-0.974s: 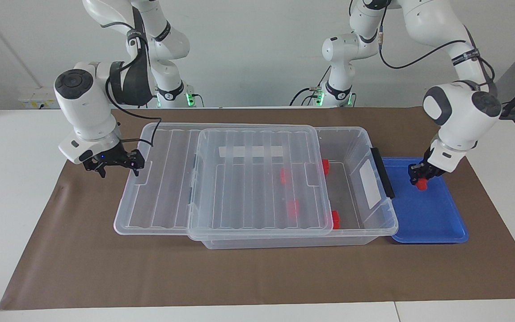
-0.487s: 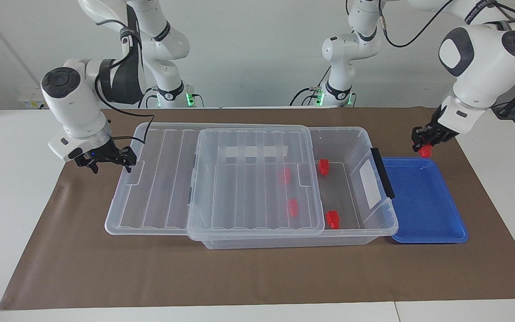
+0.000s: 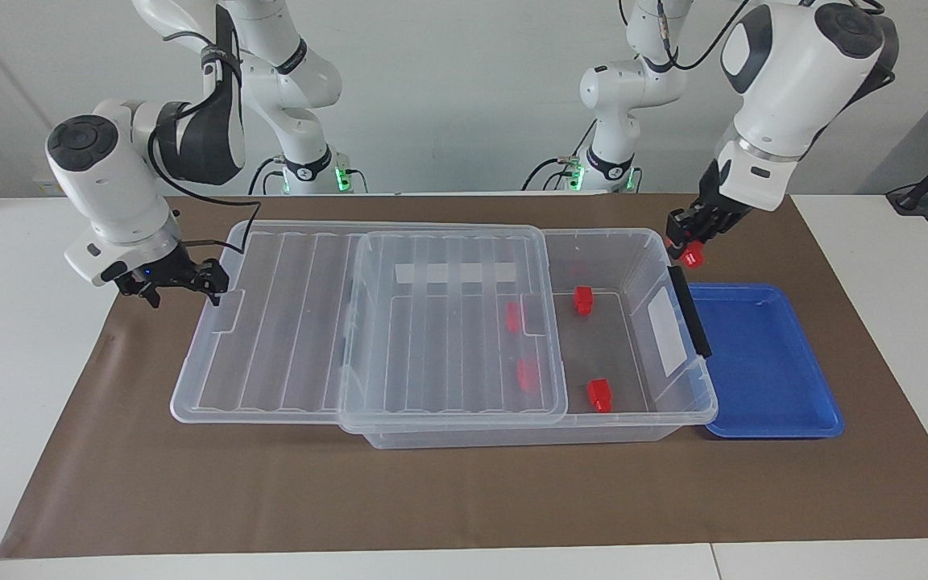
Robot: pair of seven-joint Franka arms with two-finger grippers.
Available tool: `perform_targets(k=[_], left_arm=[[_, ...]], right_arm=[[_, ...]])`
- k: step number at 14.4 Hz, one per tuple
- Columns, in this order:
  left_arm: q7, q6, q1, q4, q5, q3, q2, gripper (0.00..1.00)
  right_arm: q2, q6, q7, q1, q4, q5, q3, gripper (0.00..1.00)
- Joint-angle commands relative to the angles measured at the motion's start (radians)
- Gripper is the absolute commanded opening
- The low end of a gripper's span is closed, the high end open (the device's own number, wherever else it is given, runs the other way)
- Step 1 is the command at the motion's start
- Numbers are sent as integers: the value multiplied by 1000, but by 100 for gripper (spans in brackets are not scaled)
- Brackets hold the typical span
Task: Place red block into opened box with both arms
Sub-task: 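Carry the red block into the box while the right gripper withdraws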
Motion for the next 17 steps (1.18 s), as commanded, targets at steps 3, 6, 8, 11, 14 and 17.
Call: perform_targets(k=[3, 6, 8, 11, 14, 17], left_arm=[[-49, 175, -65, -149, 7, 6, -37, 0], [-49, 305, -116, -255, 91, 5, -21, 0], [-48, 400, -116, -319, 93, 5, -18, 0], [-42, 520, -119, -405, 111, 5, 5, 0], [-32, 618, -119, -471, 128, 5, 25, 0], [-37, 651, -139, -471, 160, 5, 71, 0]], right_arm=[[-56, -26, -21, -5, -8, -16, 11, 100], [-115, -78, -13, -1, 4, -6, 14, 100], [-142, -135, -5, -1, 39, -5, 18, 100], [-145, -225, 92, 2, 118, 9, 35, 100], [-156, -299, 249, 2, 168, 58, 43, 100], [-156, -321, 297, -5, 182, 61, 41, 100]])
